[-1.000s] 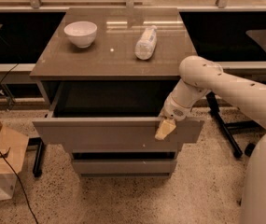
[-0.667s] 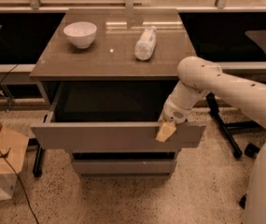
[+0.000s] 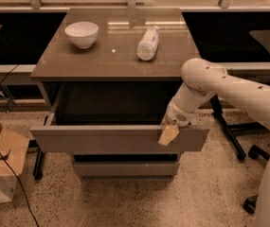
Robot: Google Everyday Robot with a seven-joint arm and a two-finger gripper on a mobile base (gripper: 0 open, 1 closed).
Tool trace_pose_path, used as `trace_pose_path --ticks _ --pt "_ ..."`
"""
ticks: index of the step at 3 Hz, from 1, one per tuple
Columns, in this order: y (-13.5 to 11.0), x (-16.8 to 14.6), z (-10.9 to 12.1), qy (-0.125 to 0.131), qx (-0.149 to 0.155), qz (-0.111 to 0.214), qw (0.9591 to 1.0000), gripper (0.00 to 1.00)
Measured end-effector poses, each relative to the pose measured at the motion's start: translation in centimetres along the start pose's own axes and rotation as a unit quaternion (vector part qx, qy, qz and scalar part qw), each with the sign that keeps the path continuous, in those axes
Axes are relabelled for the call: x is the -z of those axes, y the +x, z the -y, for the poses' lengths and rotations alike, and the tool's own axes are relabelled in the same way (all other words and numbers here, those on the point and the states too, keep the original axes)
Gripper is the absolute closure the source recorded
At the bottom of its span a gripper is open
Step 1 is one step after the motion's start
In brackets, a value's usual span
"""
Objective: Open top drawer
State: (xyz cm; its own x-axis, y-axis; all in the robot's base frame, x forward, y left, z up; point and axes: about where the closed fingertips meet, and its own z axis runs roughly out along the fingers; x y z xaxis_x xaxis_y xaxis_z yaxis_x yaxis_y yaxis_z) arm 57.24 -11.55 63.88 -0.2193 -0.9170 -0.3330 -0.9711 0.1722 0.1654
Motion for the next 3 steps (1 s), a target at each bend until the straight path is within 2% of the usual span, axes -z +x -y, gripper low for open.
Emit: trace_pose_path --ticks 1,2,3 --pt "0.27 -0.26 -1.13 -0.001 -0.011 0.002 0.9999 0.17" --pt "0.27 -0.26 -1.13 -0.001 -0.011 0.002 0.9999 0.00" --pt "0.27 -0.27 -1.13 -0.001 -0.011 0.002 0.9999 0.00"
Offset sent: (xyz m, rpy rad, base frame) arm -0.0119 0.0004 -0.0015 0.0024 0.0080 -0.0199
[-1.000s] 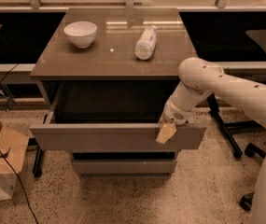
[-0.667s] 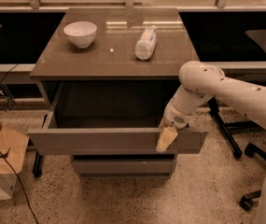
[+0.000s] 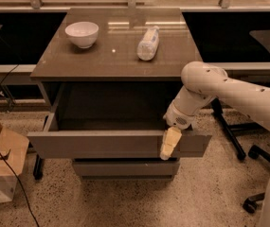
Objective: Open top drawer
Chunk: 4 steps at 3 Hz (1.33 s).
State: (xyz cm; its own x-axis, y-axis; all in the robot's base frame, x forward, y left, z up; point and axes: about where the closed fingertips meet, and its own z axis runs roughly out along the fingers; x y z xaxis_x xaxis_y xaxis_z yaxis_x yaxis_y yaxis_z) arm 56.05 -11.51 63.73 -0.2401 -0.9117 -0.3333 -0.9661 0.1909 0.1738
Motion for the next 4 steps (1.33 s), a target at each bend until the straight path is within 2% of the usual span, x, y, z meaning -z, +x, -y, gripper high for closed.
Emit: trace_pose_path --ticks 2,4 --pt "2.0 -1.3 -3.2 -0.045 -0.003 -0.051 0.9977 0.00" --pt "2.3 -1.5 -3.9 -0.052 -0.007 -0.054 0.9972 0.00"
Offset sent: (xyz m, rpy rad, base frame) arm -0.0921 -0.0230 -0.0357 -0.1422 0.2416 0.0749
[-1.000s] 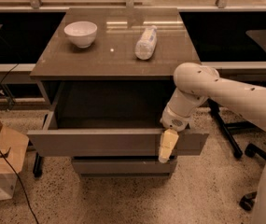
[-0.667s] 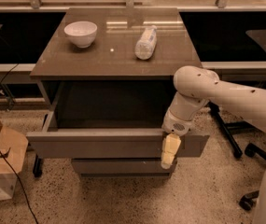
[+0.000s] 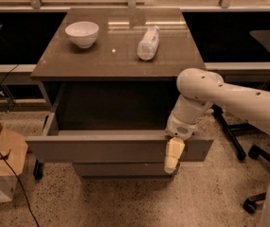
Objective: Open top drawer
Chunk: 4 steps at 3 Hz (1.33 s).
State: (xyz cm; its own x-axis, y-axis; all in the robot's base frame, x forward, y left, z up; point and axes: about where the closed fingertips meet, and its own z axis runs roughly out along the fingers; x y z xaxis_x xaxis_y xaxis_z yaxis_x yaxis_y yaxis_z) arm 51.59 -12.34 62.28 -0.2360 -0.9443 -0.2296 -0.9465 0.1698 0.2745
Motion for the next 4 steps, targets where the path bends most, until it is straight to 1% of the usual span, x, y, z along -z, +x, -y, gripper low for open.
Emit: trace_pose_path --ticks 1,3,4 --pt "0.0 0.1 0.0 0.000 0.000 0.000 1.0000 0.00" --pt "0.8 -0.4 -1.5 -0.012 -0.013 0.005 0.9998 0.00" --pt "0.5 1.3 -5.7 -0.008 -0.057 0.052 0.9970 0.00"
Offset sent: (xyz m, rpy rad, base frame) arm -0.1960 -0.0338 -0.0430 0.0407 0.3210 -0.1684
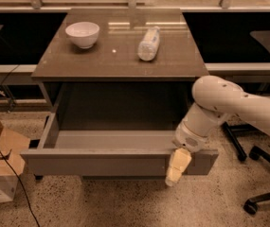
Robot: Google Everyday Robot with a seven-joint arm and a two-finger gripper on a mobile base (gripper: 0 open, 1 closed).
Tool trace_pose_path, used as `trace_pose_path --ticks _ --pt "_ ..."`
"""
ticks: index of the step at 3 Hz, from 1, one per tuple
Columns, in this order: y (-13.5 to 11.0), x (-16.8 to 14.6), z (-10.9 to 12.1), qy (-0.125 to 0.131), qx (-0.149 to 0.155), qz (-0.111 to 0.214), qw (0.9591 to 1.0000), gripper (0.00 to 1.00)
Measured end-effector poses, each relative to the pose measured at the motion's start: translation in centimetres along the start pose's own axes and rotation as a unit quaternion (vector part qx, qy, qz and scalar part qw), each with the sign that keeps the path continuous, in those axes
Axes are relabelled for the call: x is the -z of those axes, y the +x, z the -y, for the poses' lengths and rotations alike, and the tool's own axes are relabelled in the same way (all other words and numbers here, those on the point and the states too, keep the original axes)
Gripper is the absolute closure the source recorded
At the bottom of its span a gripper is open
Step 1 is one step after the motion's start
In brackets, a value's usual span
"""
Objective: Open top drawer
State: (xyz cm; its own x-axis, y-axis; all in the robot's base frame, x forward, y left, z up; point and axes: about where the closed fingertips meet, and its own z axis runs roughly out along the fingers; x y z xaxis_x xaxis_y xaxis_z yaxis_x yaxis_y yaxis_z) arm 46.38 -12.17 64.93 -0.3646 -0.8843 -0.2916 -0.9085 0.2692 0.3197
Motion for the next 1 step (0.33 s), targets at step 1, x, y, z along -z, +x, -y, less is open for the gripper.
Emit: trace_pose_path --ticks 1 --pt "0.00 0.00 0.00 0.000 0.000 0.000 1.0000 0.00"
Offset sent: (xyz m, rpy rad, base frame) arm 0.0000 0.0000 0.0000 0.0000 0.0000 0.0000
